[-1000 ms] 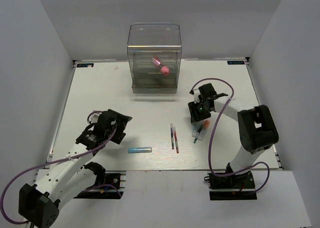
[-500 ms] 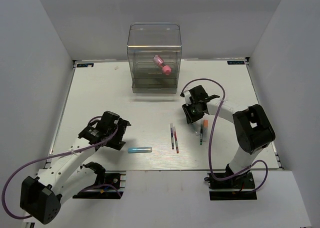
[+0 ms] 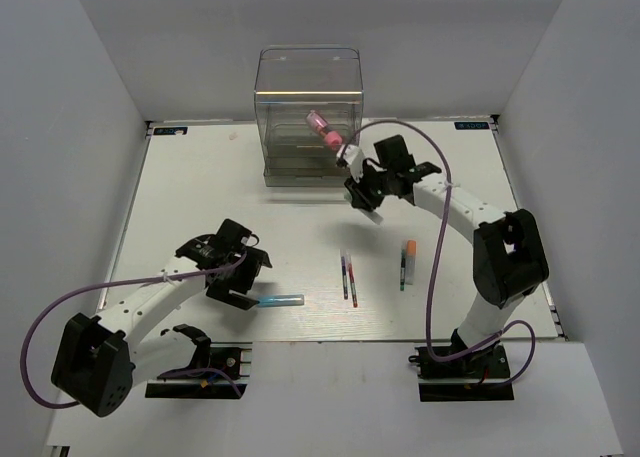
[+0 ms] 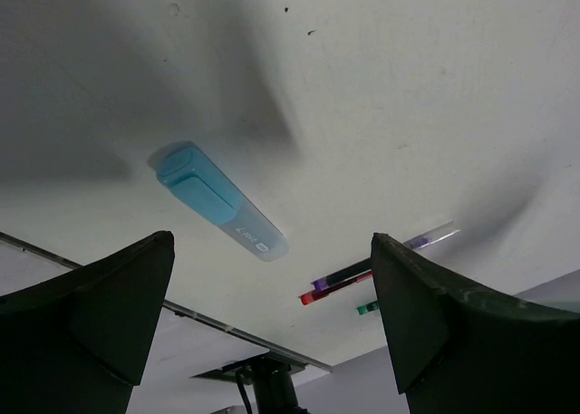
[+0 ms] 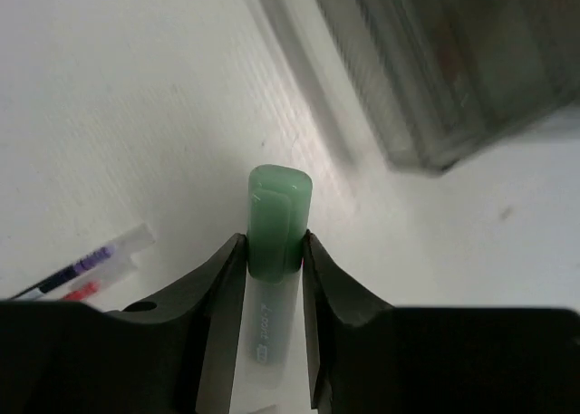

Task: Sort the stationery into containers
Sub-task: Place the stationery into the container

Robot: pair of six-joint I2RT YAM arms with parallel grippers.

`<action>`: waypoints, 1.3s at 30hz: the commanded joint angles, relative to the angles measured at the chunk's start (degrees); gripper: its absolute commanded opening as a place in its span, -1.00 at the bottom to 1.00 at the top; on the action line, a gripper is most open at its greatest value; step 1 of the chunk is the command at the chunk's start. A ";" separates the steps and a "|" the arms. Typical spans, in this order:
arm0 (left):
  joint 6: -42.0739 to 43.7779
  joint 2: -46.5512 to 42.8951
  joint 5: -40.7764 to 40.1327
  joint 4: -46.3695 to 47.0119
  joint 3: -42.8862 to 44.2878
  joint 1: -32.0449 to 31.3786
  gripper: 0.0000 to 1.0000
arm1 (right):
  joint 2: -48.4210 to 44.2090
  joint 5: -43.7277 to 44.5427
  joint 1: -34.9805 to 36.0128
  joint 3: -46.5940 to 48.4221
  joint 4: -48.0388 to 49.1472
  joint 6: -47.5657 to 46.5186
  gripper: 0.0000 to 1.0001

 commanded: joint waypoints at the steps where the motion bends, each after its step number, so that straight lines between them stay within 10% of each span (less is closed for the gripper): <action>1: -0.68 0.66 2.12 -0.84 1.59 -0.19 0.98 | 0.86 -14.02 0.68 8.20 -1.79 -14.24 -1.00; 16: -1.21 2.43 7.13 0.92 -3.07 -0.19 0.96 | 15.27 -11.58 5.61 26.40 5.65 -39.05 -1.00; 32: -1.21 5.77 9.77 4.43 -4.91 -0.19 0.88 | 20.20 -9.82 5.35 29.75 6.19 -43.38 -1.00; 39: -1.21 7.44 9.77 4.43 -4.91 -0.19 0.81 | 19.76 -9.99 5.43 28.96 5.48 -38.73 -0.33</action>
